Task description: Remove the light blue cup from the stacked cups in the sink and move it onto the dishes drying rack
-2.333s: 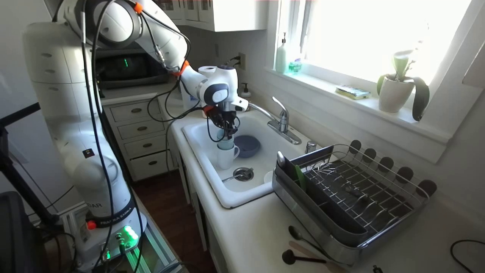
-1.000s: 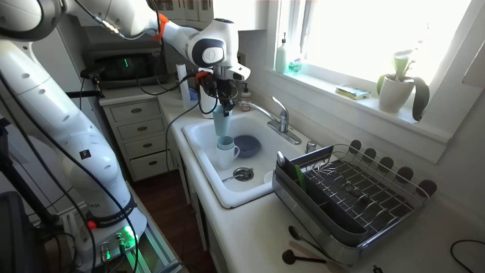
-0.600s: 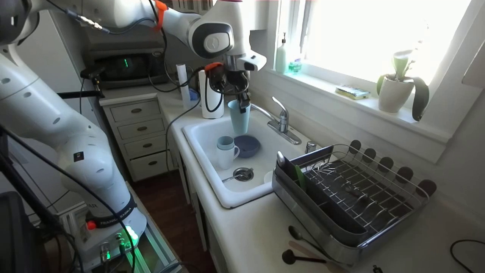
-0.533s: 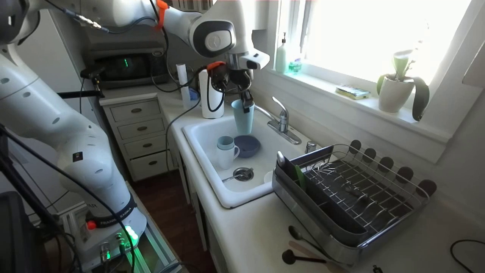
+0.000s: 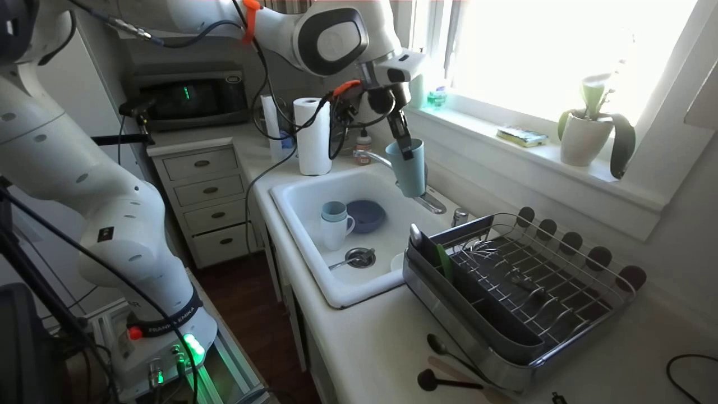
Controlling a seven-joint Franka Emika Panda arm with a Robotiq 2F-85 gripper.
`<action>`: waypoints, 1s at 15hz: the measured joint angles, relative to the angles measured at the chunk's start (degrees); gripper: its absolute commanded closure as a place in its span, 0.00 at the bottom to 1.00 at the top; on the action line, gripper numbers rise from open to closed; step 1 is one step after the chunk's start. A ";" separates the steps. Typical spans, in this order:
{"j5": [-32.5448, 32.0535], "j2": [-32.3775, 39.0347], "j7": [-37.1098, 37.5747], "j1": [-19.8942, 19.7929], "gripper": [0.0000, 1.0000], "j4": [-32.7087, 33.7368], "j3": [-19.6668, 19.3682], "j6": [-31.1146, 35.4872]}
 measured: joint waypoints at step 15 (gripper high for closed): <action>-26.08 19.72 30.80 -2.81 0.99 12.52 -3.25 6.60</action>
